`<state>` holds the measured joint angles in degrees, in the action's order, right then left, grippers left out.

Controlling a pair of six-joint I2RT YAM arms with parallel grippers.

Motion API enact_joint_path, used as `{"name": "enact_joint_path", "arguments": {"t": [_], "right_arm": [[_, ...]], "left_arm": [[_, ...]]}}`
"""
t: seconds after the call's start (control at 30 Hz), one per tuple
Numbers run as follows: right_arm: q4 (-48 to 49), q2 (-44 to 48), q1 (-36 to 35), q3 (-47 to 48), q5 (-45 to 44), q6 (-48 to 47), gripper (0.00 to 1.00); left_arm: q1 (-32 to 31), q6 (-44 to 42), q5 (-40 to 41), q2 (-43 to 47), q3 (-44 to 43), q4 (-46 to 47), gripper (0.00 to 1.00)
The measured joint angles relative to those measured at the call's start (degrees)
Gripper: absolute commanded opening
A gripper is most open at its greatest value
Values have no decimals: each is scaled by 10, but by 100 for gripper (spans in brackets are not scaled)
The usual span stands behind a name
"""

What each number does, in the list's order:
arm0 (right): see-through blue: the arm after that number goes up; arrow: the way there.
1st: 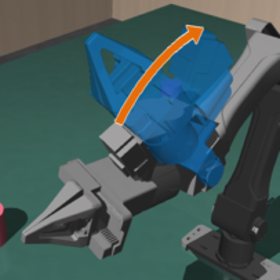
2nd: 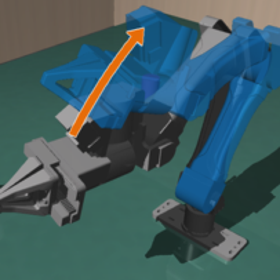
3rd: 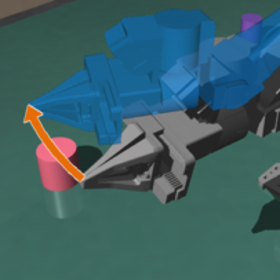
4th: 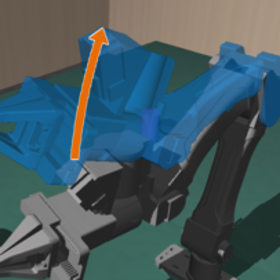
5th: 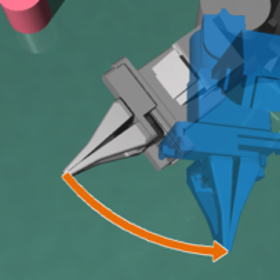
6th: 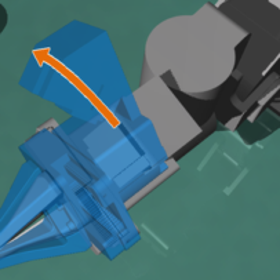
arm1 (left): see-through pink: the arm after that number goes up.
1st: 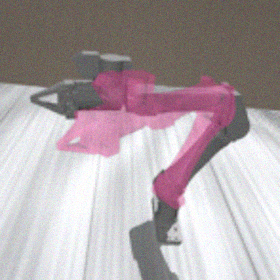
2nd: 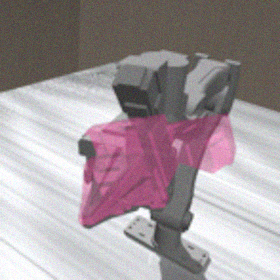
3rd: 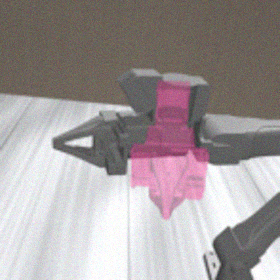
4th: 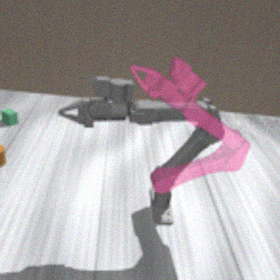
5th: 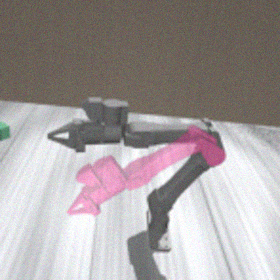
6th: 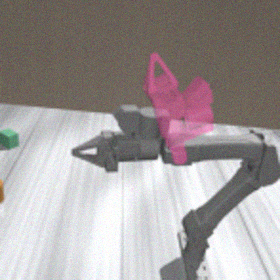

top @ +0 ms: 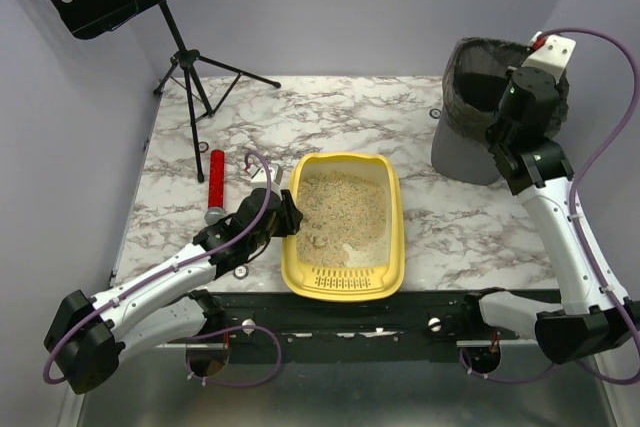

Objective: Clean the litter box

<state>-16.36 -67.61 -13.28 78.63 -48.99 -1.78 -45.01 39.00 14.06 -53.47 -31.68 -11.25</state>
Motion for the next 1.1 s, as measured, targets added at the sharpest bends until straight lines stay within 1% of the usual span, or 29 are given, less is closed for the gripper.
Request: {"name": "enact_joint_path", "arguments": {"t": [0.13, 0.23, 0.37, 0.5, 0.6, 0.7, 0.8, 0.9, 0.97, 1.03, 1.1], "right_arm": [[5, 6, 0, 0, 33, -43, 1], [4, 11, 0, 0, 56, -51, 1], [2, 37, 0, 0, 69, -35, 1], [-5, 91, 0, 0, 99, 9, 0], [-9, 147, 1, -5, 182, 65, 1], [-23, 194, 1, -17, 308, 132, 1], [-27, 221, 2, -53, 471, 207, 1], [-38, 216, -5, -122, 625, 263, 1], [-72, 191, -31, -151, 686, 271, 1], [-116, 157, -70, -162, 712, 255, 0], [-155, 137, -105, -163, 730, 215, 1]], "left_arm": [[0, 0, 0, 0, 0, 0, 47], [0, 0, 0, 0, 0, 0, 47], [0, 0, 0, 0, 0, 0, 47], [0, 0, 0, 0, 0, 0, 47], [0, 0, 0, 0, 0, 0, 47], [0, 0, 0, -2, 0, 2, 47], [0, 0, 0, -6, -1, 4, 47], [0, -2, 0, -11, -4, 3, 47], [0, -2, 0, -16, -7, 5, 47], [0, -3, 0, -18, -7, 6, 47], [0, -4, 0, -19, -8, 7, 46]]}}
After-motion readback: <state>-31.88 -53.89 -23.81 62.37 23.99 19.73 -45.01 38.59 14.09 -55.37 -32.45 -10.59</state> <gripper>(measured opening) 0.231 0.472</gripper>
